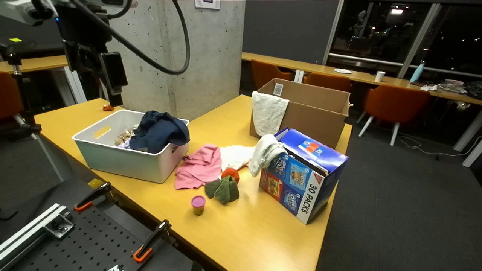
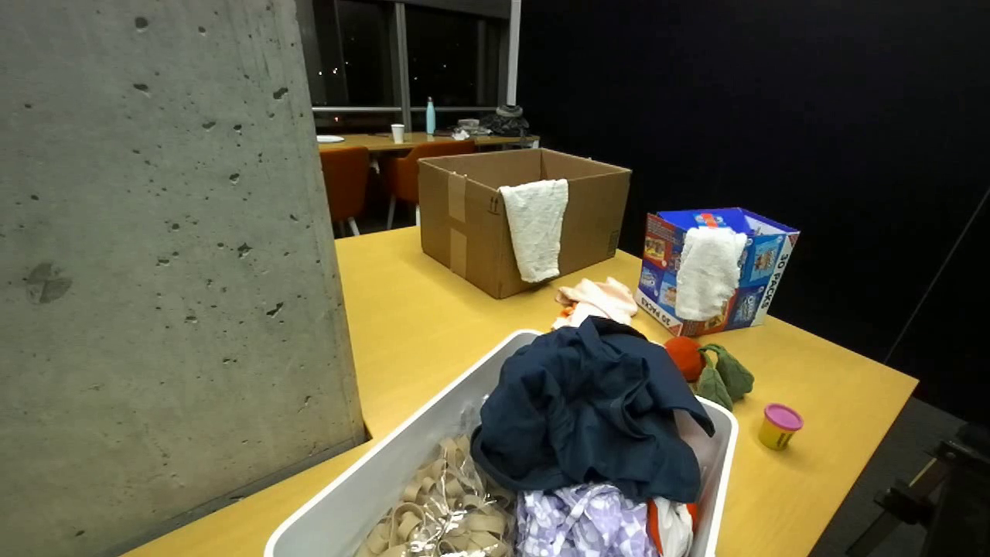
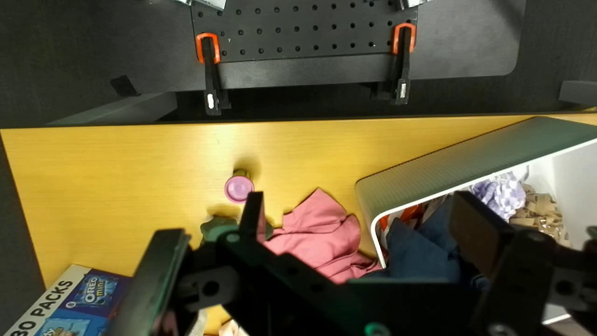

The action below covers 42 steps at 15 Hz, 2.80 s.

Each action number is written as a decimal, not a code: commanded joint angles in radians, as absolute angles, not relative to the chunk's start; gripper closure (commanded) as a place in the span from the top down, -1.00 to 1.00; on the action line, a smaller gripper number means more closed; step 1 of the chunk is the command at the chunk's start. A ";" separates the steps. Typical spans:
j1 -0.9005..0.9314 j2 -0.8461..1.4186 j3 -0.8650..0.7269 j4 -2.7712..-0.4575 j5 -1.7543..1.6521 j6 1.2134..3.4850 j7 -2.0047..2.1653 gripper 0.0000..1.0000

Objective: Use the pink shirt to put the yellow container in the basket, then put the peach shirt in the basket

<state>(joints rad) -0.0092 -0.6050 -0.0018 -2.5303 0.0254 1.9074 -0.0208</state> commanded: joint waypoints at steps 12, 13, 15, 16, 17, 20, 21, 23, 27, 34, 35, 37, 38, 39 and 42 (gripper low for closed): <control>-0.032 -0.268 -0.152 -2.346 0.023 2.214 -0.255 1.00; -0.029 -0.209 -0.162 -2.309 0.032 2.246 -0.285 1.00; -0.023 -0.079 -0.159 -2.226 0.059 2.267 -0.333 1.00; -0.026 -0.013 -0.150 -2.188 0.073 2.272 -0.352 1.00; -0.028 0.053 -0.141 -2.157 0.097 2.280 -0.378 1.00; -0.060 0.235 -0.106 -2.076 0.153 2.308 -0.437 1.00; -0.073 0.287 -0.094 -2.045 0.161 2.314 -0.445 1.00; -0.099 0.402 -0.070 -1.954 0.153 2.326 -0.453 1.00; -0.137 0.623 -0.047 -1.724 0.111 2.304 -0.410 1.00; -0.135 0.961 -0.007 -1.365 0.069 2.226 -0.338 1.00; -0.133 1.005 -0.001 -1.316 0.069 2.218 -0.326 1.00; -0.125 1.060 -0.006 -1.264 0.057 2.203 -0.286 1.00; -0.121 1.079 -0.012 -1.246 0.050 2.200 -0.265 1.00; -0.113 1.087 -0.025 -1.242 0.038 2.197 -0.235 1.00; -0.112 1.095 -0.041 -1.236 0.015 2.179 -0.176 1.00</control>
